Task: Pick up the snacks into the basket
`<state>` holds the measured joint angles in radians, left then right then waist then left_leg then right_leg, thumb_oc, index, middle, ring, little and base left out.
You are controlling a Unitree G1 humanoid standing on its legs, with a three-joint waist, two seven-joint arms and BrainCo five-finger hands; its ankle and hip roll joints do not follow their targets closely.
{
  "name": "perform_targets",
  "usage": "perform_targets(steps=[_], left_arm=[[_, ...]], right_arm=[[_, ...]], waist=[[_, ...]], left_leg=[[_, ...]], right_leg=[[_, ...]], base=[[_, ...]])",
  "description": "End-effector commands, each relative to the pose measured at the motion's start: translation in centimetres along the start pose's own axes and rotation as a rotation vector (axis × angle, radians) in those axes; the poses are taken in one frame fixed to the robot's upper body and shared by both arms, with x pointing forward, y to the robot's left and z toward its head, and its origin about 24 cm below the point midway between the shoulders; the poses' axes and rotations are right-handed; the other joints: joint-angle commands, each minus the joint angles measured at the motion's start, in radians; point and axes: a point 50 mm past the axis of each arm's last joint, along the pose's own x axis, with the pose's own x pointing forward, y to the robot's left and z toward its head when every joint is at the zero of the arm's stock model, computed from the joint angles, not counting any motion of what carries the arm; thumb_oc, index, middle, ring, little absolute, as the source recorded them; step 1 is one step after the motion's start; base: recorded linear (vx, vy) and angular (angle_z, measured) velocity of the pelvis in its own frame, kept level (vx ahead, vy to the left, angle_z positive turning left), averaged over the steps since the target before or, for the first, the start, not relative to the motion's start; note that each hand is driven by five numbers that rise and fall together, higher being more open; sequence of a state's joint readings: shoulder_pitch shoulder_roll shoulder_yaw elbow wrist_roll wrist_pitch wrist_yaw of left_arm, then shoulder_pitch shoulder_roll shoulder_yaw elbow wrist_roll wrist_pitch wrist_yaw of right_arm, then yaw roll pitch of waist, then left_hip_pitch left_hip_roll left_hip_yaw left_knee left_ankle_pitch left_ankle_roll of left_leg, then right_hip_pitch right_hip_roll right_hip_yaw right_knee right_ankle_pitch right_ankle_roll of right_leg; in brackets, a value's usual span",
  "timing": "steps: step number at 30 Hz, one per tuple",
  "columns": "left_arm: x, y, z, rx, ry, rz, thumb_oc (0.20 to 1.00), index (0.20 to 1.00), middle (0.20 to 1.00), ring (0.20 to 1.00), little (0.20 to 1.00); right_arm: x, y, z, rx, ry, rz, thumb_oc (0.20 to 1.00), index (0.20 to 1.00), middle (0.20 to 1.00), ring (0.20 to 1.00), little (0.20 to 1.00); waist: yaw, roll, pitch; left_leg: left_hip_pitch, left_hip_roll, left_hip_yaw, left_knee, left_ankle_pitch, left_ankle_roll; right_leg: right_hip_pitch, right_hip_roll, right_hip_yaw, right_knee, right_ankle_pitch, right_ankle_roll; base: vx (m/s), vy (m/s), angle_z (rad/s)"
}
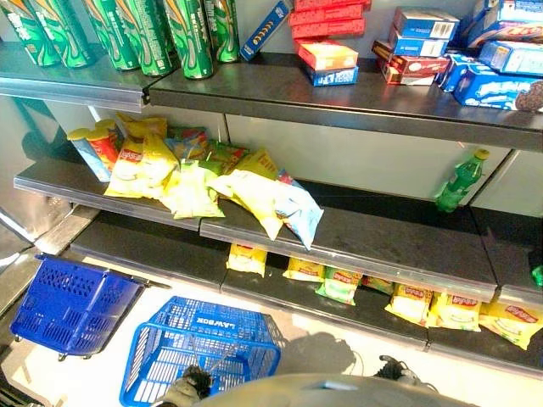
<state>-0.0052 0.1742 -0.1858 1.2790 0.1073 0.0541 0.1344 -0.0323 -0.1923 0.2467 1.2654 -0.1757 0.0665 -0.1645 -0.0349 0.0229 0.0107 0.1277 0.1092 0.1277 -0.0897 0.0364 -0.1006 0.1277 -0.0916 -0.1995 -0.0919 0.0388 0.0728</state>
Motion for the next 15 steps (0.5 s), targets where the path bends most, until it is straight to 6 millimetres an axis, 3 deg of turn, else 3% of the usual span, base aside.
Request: perform_targets(steps=[1, 5, 7, 14, 15], left_arm=[[0.2, 0.4, 1.3, -0.057, 0.0, 0.019, 0.2, 0.2, 0.2, 0.2, 0.2], [0.3, 1.3, 1.9, -0.016, -0.02, 0.039, 0.2, 0.2, 0.2, 0.2, 0.2], [0.2, 0.7, 1.4, 0.079, -0.013, 0.035, 0.2, 0.2, 0.2, 0.2, 0.2], [0.3, 1.2, 1.7, 0.084, -0.025, 0.061, 0.2, 0.2, 0.2, 0.2, 0.2], [0.3, 1.6, 2.9, 0.155, -0.074, 0.086, 0.2, 0.2, 0.2, 0.2, 0.2]], right_arm=[[0.3, -1.0, 2.1, 0.006, -0.026, -0.035, 1.0, 1.0, 1.0, 1.0, 1.0], [0.3, -1.1, 2.0, 0.0, -0.02, -0.038, 1.0, 1.0, 1.0, 1.0, 1.0], [0.3, -0.9, 2.3, -0.005, -0.035, -0.034, 1.0, 1.0, 1.0, 1.0, 1.0], [0.3, -1.6, 3.4, 0.019, -0.077, -0.068, 1.0, 1.0, 1.0, 1.0, 1.0], [0.3, -2.4, 4.9, 0.035, -0.133, -0.1, 1.0, 1.0, 1.0, 1.0, 1.0]], waist=[[0.031, -0.04, 0.038], [0.027, -0.037, 0.036], [0.024, -0.035, 0.039], [0.024, -0.032, 0.04], [0.021, -0.031, 0.042]], left_leg=[[0.03, -0.048, -0.012, 0.002, -0.08, 0.043], [0.032, -0.046, -0.009, 0.002, -0.081, 0.041], [0.032, -0.047, -0.007, 0.002, -0.082, 0.043], [0.029, -0.046, -0.005, 0.002, -0.081, 0.042], [0.026, -0.047, -0.005, 0.002, -0.08, 0.042]], right_leg=[[-0.016, -0.042, -0.004, 0.044, -0.018, 0.079], [-0.015, -0.042, -0.006, 0.043, -0.019, 0.079], [-0.017, -0.043, -0.004, 0.043, -0.019, 0.079], [-0.021, -0.042, -0.001, 0.043, -0.02, 0.08], [-0.025, -0.042, 0.001, 0.044, -0.02, 0.08]], base=[[0.0, 0.0, 0.0], [0.0, 0.0, 0.0], [0.0, 0.0, 0.0], [0.0, 0.0, 0.0], [0.0, 0.0, 0.0]])
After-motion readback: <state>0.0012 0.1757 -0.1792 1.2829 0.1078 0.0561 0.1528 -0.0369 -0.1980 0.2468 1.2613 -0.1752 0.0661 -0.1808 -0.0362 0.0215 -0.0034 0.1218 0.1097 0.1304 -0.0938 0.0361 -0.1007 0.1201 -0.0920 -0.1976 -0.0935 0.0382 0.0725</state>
